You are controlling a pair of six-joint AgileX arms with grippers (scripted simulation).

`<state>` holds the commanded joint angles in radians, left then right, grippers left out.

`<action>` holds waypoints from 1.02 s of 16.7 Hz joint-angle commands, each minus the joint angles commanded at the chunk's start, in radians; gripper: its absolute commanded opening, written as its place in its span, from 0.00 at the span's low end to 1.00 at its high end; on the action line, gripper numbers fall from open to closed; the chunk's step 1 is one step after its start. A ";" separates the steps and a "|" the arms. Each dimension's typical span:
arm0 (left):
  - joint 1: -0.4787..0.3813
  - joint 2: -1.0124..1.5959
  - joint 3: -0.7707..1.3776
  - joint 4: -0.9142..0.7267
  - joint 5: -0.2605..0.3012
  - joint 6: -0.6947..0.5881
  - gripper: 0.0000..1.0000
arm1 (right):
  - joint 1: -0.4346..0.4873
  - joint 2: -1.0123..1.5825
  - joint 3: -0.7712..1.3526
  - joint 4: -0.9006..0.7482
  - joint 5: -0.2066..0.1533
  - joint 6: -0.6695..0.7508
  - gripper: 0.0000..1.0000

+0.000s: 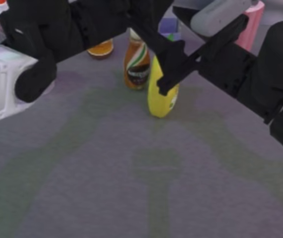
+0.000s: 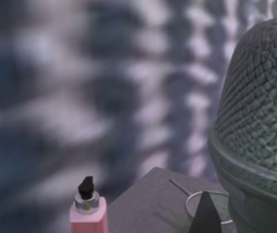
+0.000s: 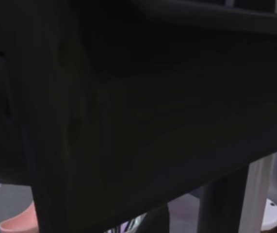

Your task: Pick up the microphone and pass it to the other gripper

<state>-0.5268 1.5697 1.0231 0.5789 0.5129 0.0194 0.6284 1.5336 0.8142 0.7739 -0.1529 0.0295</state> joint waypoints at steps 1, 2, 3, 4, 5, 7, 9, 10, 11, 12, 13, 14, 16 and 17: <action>0.000 0.000 0.000 0.000 0.000 0.000 0.00 | 0.000 0.000 0.000 0.000 0.000 0.000 1.00; 0.000 0.000 0.000 0.000 0.000 0.000 0.00 | 0.000 0.000 0.000 0.000 0.000 0.000 1.00; 0.000 0.000 0.000 0.000 0.000 0.000 0.00 | 0.000 0.000 0.000 0.000 0.000 0.000 1.00; 0.000 0.000 0.000 0.000 0.000 0.000 0.00 | 0.000 0.000 0.000 0.000 0.000 0.000 1.00; 0.000 0.000 0.000 0.000 0.000 0.000 0.00 | 0.000 0.000 0.000 0.000 0.000 0.000 1.00; 0.000 0.000 0.000 0.000 0.000 0.000 0.00 | 0.000 0.000 0.000 0.000 0.000 0.000 1.00; 0.002 -0.006 0.005 -0.002 -0.005 0.005 0.00 | -0.005 0.004 -0.010 -0.001 0.004 -0.004 1.00; 0.010 -0.010 0.000 -0.004 0.004 0.004 0.00 | -0.008 -0.010 -0.023 -0.004 0.002 -0.004 1.00; 0.025 -0.016 -0.008 -0.005 0.017 0.002 0.00 | -0.013 -0.034 -0.045 -0.009 0.000 -0.003 1.00; 0.044 -0.025 -0.018 -0.006 0.034 0.001 0.00 | -0.018 -0.068 -0.074 -0.015 -0.004 -0.003 1.00; 0.065 -0.036 -0.028 -0.005 0.053 0.001 0.00 | -0.024 -0.109 -0.107 -0.022 -0.010 -0.003 1.00; 0.088 -0.048 -0.037 -0.004 0.073 0.000 0.00 | -0.028 -0.154 -0.142 -0.029 -0.017 -0.002 1.00; 0.131 -0.071 -0.055 -0.003 0.108 -0.001 0.00 | -0.034 -0.234 -0.206 -0.041 -0.032 -0.002 1.00; 0.148 -0.079 -0.062 -0.003 0.122 -0.001 0.00 | -0.036 -0.259 -0.229 -0.044 -0.038 -0.002 1.00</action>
<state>-0.3790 1.4905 0.9607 0.5759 0.6347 0.0180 0.5921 1.2745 0.5850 0.7302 -0.1909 0.0274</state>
